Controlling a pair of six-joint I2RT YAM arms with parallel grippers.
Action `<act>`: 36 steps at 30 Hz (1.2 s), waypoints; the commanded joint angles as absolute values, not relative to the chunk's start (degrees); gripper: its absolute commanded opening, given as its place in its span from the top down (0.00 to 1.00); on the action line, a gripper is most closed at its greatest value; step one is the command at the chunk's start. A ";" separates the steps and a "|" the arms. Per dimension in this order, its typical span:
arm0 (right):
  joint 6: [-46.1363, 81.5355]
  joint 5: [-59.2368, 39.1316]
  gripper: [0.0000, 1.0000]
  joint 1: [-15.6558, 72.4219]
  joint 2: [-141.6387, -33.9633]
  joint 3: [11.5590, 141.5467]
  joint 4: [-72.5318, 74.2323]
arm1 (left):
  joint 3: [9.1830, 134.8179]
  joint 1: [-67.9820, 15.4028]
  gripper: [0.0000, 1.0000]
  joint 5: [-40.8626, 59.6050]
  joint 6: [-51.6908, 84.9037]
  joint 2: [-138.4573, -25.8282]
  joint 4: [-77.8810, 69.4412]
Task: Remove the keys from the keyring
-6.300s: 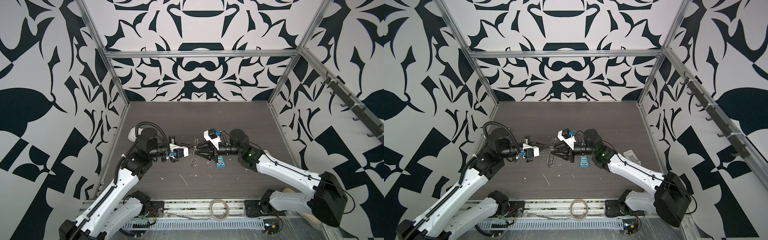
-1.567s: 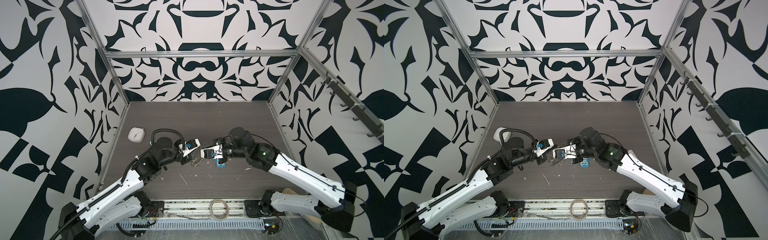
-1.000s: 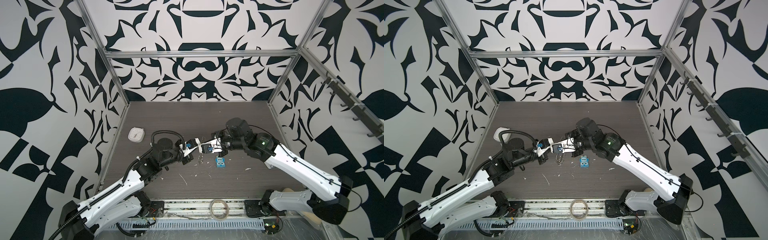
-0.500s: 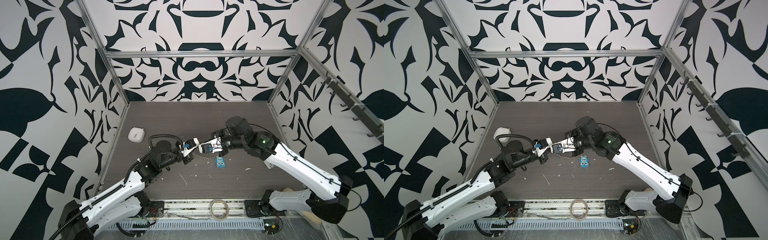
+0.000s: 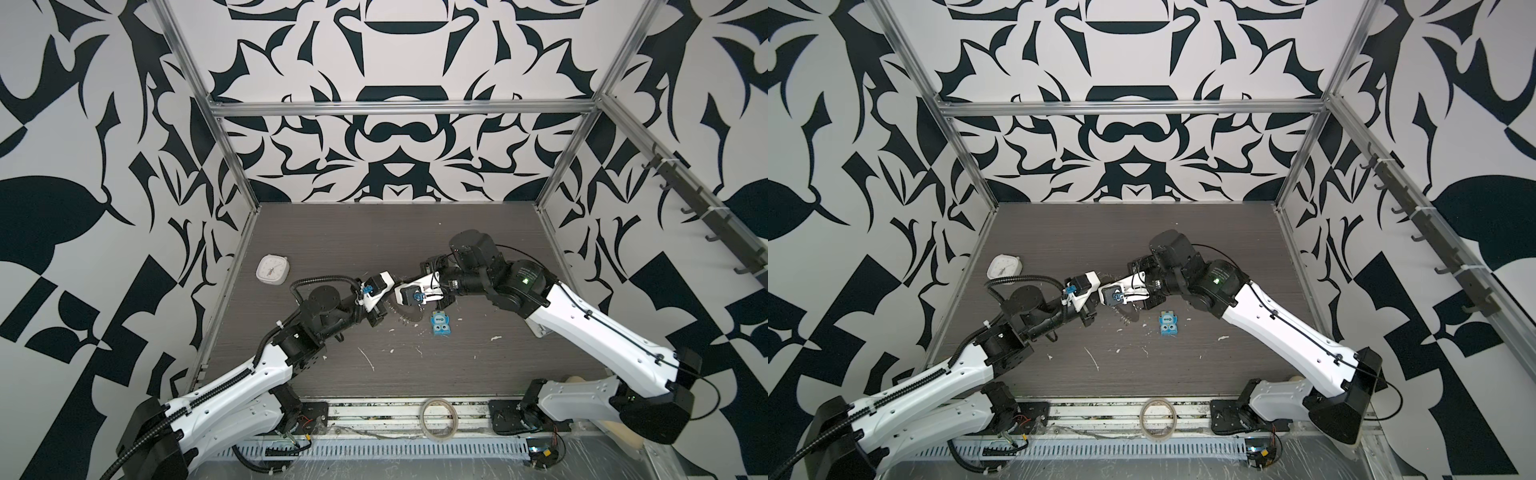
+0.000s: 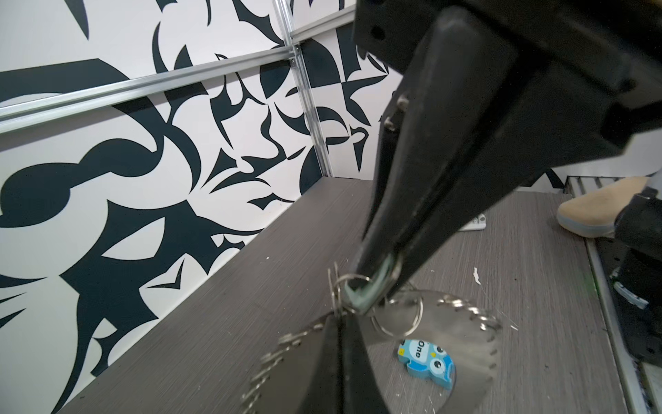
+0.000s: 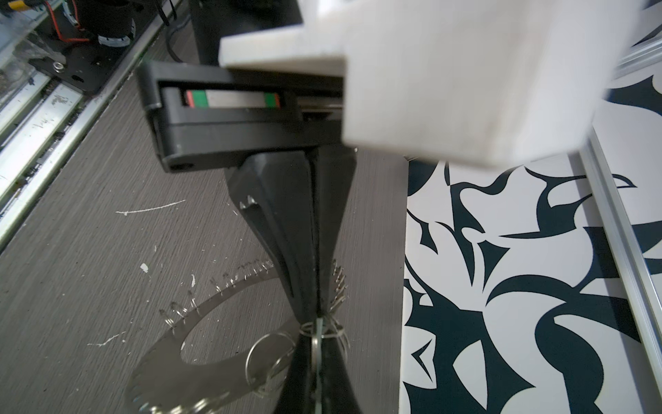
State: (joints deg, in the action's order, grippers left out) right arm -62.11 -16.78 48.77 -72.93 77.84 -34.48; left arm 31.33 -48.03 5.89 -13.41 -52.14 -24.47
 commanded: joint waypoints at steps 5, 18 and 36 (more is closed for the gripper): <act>-62.42 -16.60 1.00 48.10 -71.89 80.20 -33.27 | 30.89 -48.19 1.00 6.32 -10.85 -53.90 -32.87; -63.41 -21.41 1.00 45.00 -71.43 80.21 -29.97 | 30.84 -48.16 0.73 8.93 -11.61 -54.38 -33.76; -61.27 -23.47 1.00 44.77 -71.89 80.62 -28.22 | 33.65 -48.16 0.88 3.15 -9.59 -55.50 -28.96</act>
State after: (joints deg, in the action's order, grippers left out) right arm -62.72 -20.86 44.80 -72.90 77.84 -31.79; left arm 31.94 -48.16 5.04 -10.48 -54.89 -29.28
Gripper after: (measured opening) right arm 0.060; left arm 0.129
